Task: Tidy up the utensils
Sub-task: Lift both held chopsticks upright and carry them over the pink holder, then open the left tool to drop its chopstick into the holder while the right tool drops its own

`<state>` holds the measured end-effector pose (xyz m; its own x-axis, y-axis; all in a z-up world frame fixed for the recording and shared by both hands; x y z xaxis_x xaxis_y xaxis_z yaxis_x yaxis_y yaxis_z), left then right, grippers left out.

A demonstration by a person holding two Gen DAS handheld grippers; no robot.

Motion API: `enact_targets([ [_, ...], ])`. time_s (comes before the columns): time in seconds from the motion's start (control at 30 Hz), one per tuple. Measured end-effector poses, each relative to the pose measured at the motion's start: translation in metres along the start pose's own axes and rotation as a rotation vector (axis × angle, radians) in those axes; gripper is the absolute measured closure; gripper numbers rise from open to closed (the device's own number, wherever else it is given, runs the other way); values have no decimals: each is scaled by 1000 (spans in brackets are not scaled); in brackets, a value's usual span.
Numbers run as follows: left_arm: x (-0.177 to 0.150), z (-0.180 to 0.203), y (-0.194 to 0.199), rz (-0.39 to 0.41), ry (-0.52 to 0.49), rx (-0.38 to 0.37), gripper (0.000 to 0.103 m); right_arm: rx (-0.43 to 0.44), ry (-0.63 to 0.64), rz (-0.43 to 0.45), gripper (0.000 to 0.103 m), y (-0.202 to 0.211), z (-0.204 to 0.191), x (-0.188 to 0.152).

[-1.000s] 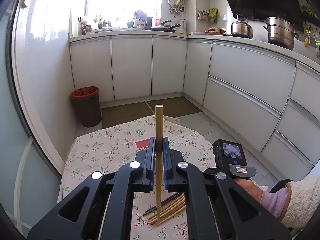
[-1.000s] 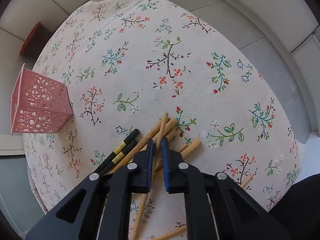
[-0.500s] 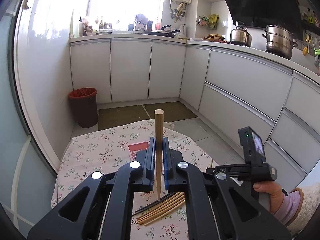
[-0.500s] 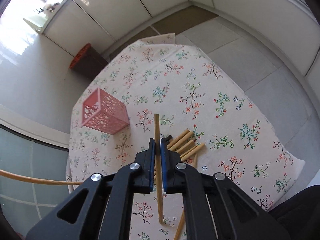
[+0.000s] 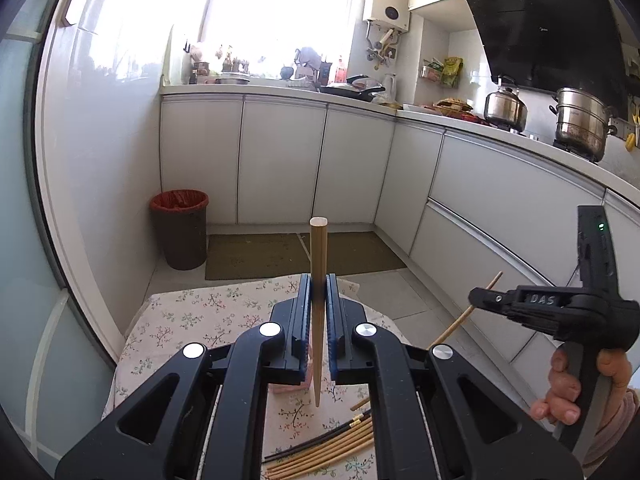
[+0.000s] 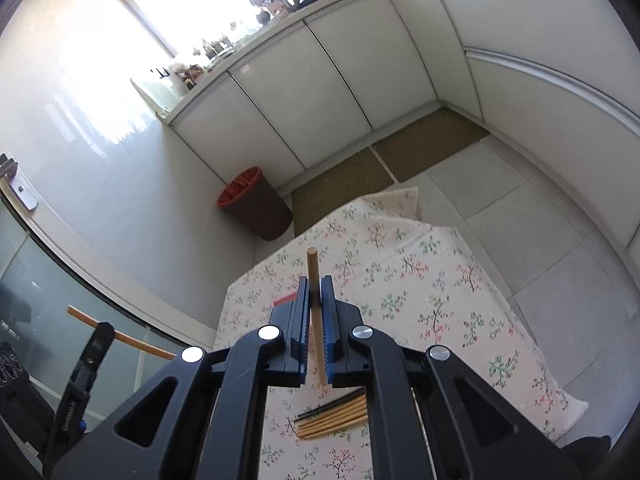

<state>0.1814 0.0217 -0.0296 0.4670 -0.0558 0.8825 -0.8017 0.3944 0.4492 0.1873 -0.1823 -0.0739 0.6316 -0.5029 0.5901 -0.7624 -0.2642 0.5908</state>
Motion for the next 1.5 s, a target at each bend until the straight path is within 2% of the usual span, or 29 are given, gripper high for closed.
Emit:
enact_targets([
  [0.2,35,-11,-23,61,40,43,97,39,63,121,97,23,-31,60],
  [0.37,37,-25,-58,58,67,95,97,45,135,157,97,4,-55,83],
  [0.57,4,-48,-116,-46,101,109,96,23,227,143,97,-53,-66,75],
  [0.63,-16,-54,-131,-112,109,102,88,20,245,121,97,-73,-67,68],
  [0.67,-21,-56,-134,-125,108,102,77,19,253,112,97,-81,-67,64],
  [0.73,-17,-60,-124,-94,105,107,71,20,268,92,97,-93,-69,59],
  [0.83,6,-71,-95,0,148,115,62,18,288,74,97,-109,-72,51],
  [0.9,20,-81,-77,58,195,118,48,15,302,58,97,-118,-74,47],
  [0.93,25,-86,-67,89,216,120,46,12,309,52,97,-122,-75,44],
  [1.03,32,-92,-56,111,232,134,46,3,342,32,97,-139,-76,31],
  [1.23,32,-99,-53,93,246,171,46,8,363,-34,93,-173,-75,6],
  [1.3,35,-104,-46,104,253,184,44,4,344,-33,85,-171,-73,8],
  [1.43,34,-108,-37,98,246,218,38,-25,350,35,70,-145,-77,16],
  [1.5,31,-106,-38,66,234,218,36,-55,356,82,55,-128,-78,21],
])
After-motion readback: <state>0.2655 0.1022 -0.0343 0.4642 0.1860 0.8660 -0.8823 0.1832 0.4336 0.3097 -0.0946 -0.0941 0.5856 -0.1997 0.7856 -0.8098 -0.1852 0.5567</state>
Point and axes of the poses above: each gripper's, at about its wrist camera, not at the fingertips, and y roughly against the way its jaws point, z to its right, x to its top, the point moved 10 cm from there along -y, roughly the way its jaws point, and after that the axes turned 4 degrees about -z, right-handed, at the moved point
